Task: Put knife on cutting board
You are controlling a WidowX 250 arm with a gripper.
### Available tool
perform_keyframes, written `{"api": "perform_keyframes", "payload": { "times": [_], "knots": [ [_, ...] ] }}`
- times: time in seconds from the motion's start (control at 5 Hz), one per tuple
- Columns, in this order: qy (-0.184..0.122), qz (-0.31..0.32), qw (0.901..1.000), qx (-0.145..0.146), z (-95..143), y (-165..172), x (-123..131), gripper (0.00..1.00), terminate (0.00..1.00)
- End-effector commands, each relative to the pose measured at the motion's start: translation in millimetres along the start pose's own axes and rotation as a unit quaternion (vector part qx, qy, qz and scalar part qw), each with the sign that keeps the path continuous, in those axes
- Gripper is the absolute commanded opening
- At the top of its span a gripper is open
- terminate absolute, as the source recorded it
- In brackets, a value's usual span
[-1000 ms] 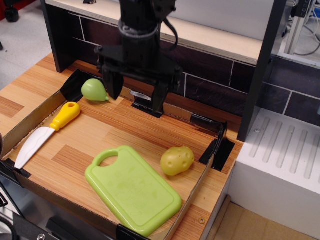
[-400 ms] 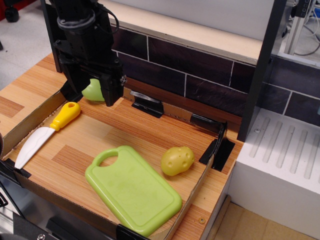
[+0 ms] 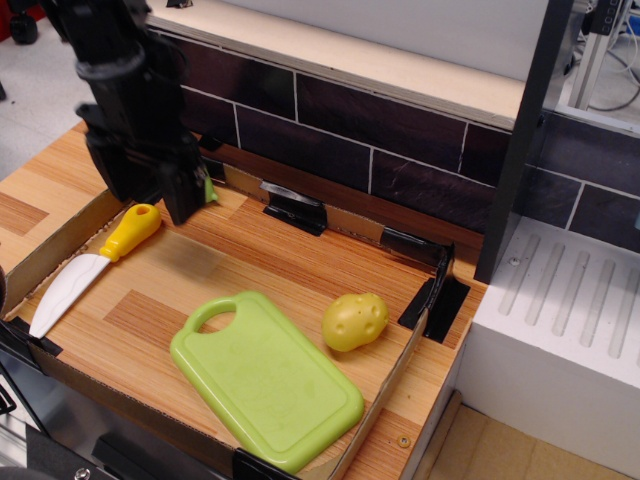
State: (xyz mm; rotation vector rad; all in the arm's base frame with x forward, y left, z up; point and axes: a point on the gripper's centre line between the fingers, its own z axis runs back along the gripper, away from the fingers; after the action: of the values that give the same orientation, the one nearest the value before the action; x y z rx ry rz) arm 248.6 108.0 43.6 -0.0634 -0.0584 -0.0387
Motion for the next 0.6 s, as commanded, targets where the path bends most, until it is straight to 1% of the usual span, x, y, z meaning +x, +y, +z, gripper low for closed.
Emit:
{"api": "perform_keyframes", "payload": {
  "times": [0.0,0.2,0.4],
  "knots": [
    [-0.020,0.015,0.9997,-0.001,-10.9,12.1,5.2,1.00,0.00],
    [-0.031,0.013,0.9994,0.005,-15.8,15.8,5.0,1.00,0.00],
    [-0.024,0.011,0.9996,0.003,-17.0,19.2,7.8,1.00,0.00]
  ]
}}
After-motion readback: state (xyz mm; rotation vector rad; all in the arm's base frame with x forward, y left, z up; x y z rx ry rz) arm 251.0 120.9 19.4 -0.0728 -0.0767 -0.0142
